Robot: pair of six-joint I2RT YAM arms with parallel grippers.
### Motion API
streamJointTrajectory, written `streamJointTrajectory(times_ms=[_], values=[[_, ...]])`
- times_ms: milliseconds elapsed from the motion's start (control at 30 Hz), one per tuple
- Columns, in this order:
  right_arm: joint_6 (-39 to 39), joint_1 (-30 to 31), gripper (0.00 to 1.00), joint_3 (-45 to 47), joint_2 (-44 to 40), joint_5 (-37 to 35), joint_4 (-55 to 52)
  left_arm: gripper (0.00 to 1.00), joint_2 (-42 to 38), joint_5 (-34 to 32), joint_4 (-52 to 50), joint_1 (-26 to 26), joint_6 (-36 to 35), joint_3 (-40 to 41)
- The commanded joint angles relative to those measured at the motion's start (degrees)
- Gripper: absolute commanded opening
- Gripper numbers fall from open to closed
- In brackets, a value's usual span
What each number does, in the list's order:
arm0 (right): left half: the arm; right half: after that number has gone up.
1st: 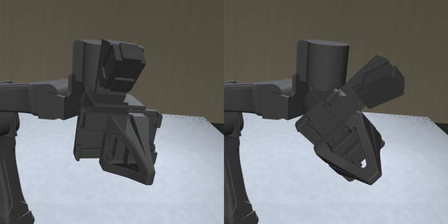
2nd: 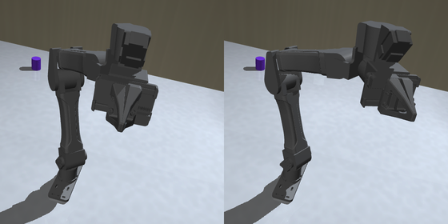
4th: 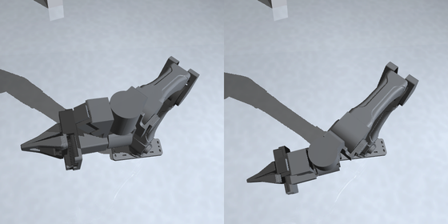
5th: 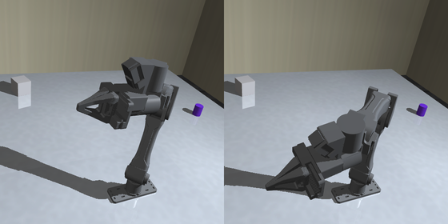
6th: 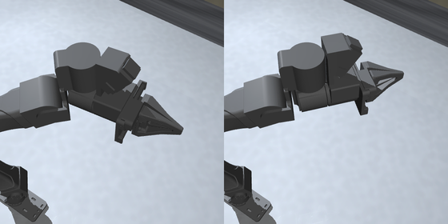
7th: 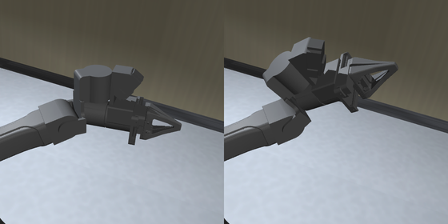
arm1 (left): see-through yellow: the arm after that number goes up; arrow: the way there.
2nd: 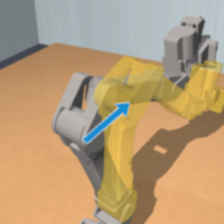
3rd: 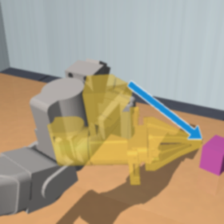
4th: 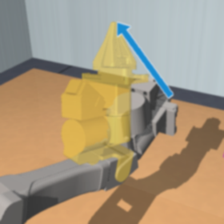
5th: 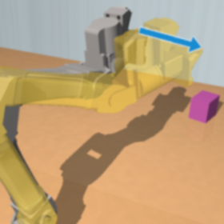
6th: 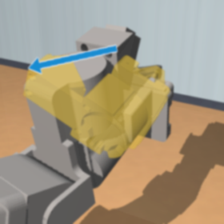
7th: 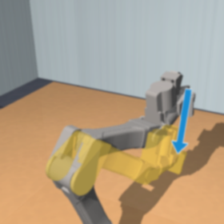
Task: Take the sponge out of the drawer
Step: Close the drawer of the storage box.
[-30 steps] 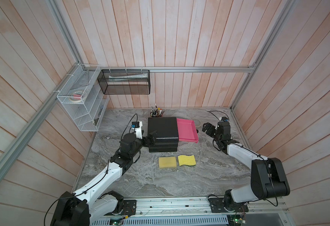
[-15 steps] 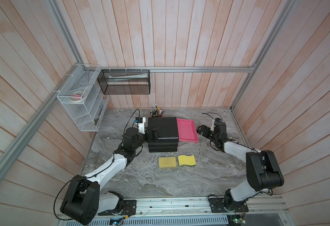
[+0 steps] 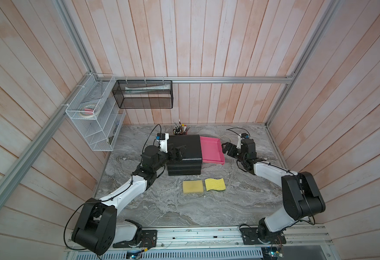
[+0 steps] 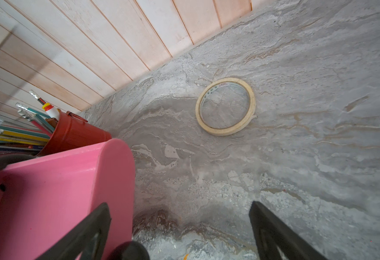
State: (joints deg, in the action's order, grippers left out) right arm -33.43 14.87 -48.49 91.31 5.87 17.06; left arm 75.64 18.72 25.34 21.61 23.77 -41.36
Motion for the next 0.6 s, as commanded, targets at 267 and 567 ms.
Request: streamJointTrajectory(times_ms=[267,567], values=[[-6.2,0.4,0.97,4.1,-0.3,14.1,14.0,1.0,4.8,6.3,0.8,-0.9,1.7,-1.0],[-8.7,0.0,0.9,4.0,1.3,21.3,18.0,1.0,6.7,8.9,2.1,-1.5,2.1,-1.3]])
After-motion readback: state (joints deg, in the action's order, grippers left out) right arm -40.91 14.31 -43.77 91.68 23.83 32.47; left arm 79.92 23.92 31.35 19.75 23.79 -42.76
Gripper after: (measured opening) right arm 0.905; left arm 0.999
